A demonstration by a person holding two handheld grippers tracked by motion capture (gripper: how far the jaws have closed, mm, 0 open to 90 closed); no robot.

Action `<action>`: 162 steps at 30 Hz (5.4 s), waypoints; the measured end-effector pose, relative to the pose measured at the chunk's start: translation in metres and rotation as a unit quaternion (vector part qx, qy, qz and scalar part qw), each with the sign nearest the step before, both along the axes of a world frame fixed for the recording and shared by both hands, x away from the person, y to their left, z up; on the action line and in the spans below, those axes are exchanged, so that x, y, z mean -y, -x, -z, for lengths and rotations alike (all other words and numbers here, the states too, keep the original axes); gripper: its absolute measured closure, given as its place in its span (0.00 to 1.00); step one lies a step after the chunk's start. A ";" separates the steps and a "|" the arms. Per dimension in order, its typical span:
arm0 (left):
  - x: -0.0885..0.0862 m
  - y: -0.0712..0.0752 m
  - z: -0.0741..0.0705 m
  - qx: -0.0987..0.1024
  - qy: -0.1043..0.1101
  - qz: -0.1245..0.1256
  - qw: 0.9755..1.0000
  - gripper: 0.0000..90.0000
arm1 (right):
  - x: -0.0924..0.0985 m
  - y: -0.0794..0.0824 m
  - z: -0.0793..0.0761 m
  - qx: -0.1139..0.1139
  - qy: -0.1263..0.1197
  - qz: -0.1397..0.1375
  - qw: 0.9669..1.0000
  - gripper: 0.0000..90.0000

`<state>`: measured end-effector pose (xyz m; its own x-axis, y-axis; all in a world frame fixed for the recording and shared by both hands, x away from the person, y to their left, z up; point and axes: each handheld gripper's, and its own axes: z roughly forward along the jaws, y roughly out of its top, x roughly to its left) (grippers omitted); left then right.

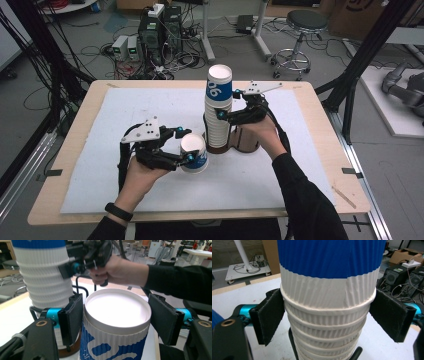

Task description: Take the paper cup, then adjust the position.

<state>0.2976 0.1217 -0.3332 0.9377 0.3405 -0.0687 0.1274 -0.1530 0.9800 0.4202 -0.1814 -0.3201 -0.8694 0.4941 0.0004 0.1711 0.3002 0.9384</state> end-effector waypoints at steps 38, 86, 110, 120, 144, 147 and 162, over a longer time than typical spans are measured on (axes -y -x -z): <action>-0.011 -0.004 0.026 -0.013 0.010 -0.005 1.000 0.34 | 0.012 0.015 -0.011 0.000 0.003 0.009 1.000 0.15; -0.011 -0.007 0.030 -0.008 0.015 -0.021 1.000 0.34 | 0.086 0.108 0.050 0.001 -0.043 0.024 0.999 0.19; 0.007 0.001 0.022 -0.011 0.031 0.006 0.999 0.34 | 0.049 0.118 0.064 -0.023 -0.021 -0.089 0.996 0.19; 0.019 0.006 0.024 -0.012 0.035 0.021 0.999 0.34 | 0.027 0.121 0.071 -0.036 -0.016 -0.119 0.992 0.19; 0.046 0.013 0.029 -0.012 0.040 0.039 0.998 0.34 | -0.002 0.128 0.083 -0.064 -0.003 -0.150 0.987 0.16; 0.049 0.014 0.029 -0.011 0.044 0.042 0.998 0.34 | -0.006 0.127 0.085 -0.070 -0.004 -0.144 0.987 0.17; 0.049 0.009 0.017 -0.034 -0.030 0.076 0.996 0.27 | -0.003 0.126 0.076 -0.046 0.059 -0.164 0.984 0.27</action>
